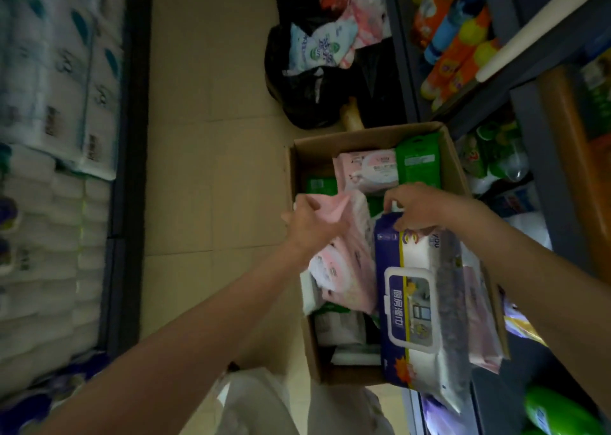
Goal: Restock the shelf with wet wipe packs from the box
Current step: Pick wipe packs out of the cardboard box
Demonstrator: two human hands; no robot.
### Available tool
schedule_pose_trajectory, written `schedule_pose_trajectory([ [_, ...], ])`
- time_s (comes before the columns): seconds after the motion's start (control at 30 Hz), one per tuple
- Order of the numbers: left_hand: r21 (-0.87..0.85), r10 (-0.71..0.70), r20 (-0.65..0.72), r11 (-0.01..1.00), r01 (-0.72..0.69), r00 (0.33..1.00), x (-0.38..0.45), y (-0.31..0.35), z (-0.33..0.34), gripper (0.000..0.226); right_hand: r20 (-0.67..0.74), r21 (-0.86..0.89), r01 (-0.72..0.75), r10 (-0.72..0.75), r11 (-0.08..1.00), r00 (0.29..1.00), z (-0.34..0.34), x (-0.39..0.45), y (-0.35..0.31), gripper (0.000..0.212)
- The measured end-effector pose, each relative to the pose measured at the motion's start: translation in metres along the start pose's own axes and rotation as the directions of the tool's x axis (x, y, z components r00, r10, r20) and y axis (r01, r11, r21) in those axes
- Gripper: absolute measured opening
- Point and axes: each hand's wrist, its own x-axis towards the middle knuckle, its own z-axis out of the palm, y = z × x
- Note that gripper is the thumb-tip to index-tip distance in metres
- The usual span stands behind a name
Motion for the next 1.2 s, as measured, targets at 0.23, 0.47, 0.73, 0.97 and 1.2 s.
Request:
schedule_pose_trajectory([
  [0.23,-0.124,0.189,-0.132,0.971,-0.206,0.973,-0.029,0.088,-0.12,0.047,-0.283,0.351,0.38,-0.29,0.856,0.914,-0.051,-0.047,-0.094,0.101],
  [0.47,-0.486,0.313,-0.218,0.787,-0.381,0.924,-0.129,0.143,-0.276,0.07,-0.713,0.179,0.612,-0.327,0.77,0.621,-0.061,-0.11,-0.254,0.127],
  [0.73,-0.192,0.511,-0.128,0.828,-0.527,0.85,-0.291,0.073,-0.467,0.098,-0.622,0.681,0.729,-0.578,-0.065,0.529,-0.054,-0.234,-0.453,0.074],
  [0.97,-0.107,0.628,-0.521,0.624,-0.774,0.578,-0.445,-0.009,-0.57,0.06,-0.405,0.563,0.826,-0.878,-0.02,0.255,-0.017,-0.361,-0.621,0.064],
  [1.2,0.106,0.424,-0.866,0.674,-0.731,0.265,-0.587,-0.074,-0.652,0.098,-0.437,-0.698,0.703,-0.697,-0.136,-0.568,0.015,-0.446,-0.735,0.076],
])
